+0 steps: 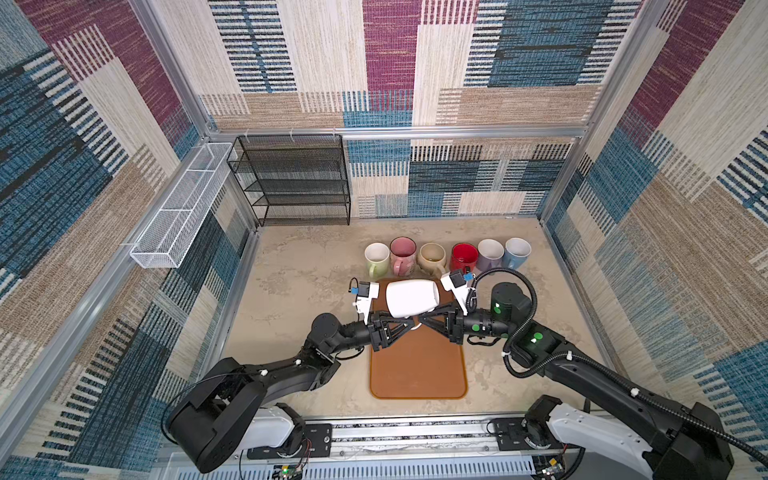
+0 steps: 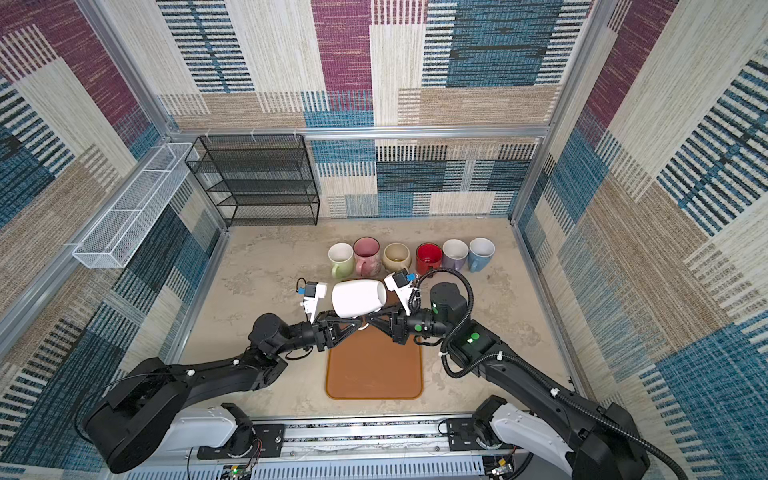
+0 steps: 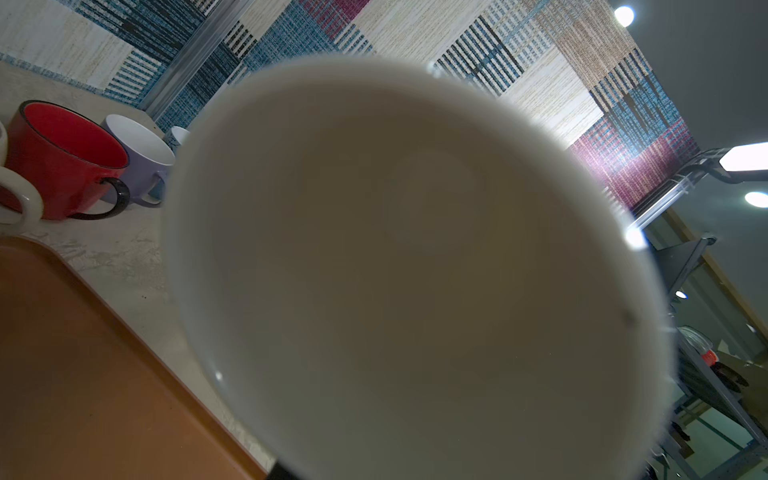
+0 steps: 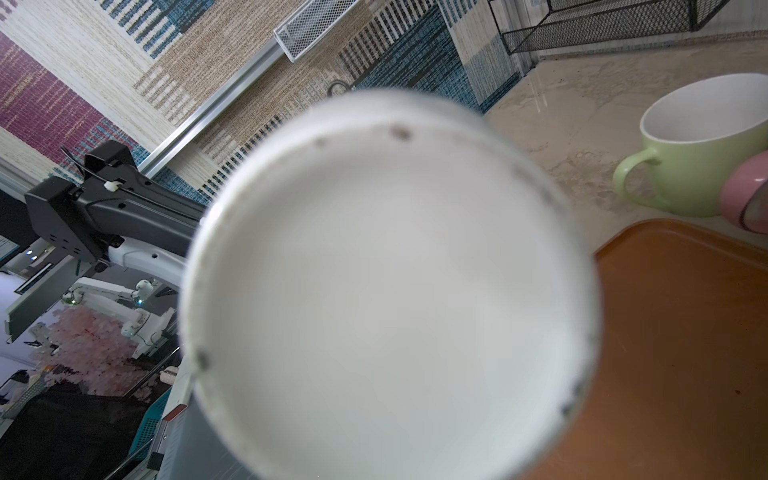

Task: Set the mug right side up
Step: 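Lift the white mug with the right gripper toward the mug row, then grasp the white mug's rim with the left gripper while the right gripper opens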

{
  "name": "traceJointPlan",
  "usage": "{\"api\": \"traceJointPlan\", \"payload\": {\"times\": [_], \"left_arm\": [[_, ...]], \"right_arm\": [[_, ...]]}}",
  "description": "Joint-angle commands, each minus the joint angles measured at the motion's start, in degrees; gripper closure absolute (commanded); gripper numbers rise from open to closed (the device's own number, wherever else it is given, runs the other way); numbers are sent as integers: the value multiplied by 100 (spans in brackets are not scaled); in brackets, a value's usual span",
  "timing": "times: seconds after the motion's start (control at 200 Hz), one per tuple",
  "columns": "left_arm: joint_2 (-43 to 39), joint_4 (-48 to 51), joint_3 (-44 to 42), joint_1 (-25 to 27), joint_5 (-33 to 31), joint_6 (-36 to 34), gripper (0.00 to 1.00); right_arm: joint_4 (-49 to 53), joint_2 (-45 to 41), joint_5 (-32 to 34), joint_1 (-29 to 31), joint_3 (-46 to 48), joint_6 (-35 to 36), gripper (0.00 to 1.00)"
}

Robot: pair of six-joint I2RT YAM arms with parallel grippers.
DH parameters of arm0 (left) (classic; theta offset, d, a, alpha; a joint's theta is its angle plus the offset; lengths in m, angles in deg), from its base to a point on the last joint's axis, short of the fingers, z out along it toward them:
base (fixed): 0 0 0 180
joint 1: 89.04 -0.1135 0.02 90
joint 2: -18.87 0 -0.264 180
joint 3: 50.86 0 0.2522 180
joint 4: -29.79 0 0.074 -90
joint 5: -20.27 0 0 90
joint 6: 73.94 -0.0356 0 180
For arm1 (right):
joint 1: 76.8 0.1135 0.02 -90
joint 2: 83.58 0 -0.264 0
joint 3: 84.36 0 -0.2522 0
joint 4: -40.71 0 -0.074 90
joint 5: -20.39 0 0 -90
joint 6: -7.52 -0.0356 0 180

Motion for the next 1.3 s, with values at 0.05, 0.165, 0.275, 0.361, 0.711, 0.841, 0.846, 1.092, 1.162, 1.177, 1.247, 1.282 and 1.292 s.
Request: {"api": "traceJointPlan", "payload": {"times": [0.05, 0.165, 0.275, 0.361, 0.711, 0.841, 0.846, 1.092, 1.162, 1.177, 1.247, 1.282, 1.292], "left_arm": [[77, -550, 104, -5, 23, 155, 67], [154, -612, 154, -10, 38, 218, 81], [188, -648, 141, -5, -9, 245, 91], [191, -653, 131, -5, -36, 245, 99], [-107, -163, 42, -14, -224, 78, 100], [-440, 584, 50, -33, -357, -147, 100], [-452, 620, 55, -32, -365, -158, 100], [-1707, 3573, 371, -110, -842, -1303, 100], [-2092, 4620, 530, -141, -1265, -1630, 100], [-2156, 4791, 560, -154, -1315, -1689, 100], [-2422, 5475, 704, -222, -1490, -1893, 100], [-2524, 5817, 793, -257, -1579, -1980, 100], [-2539, 5920, 821, -266, -1614, -1997, 100]], "right_arm": [[-540, 6, -310, 7, 78, -74, 100], [-658, 34, -369, 8, 172, -110, 100], [-737, 33, -410, 7, 266, -154, 100], [-707, 15, -394, 8, 302, -129, 100], [-389, -43, -187, 5, 243, 149, 77], [-285, -72, -93, -2, 228, 227, 57], [-273, -69, -87, -1, 227, 230, 56], [110, -280, 402, -1, 178, 535, 42], [168, -338, 496, -2, 198, 573, 40], [169, -350, 513, -1, 207, 568, 39], [218, -408, 664, -1, 223, 595, 36], [246, -452, 805, -1, 223, 604, 34], [261, -463, 839, -1, 225, 606, 34]]}}
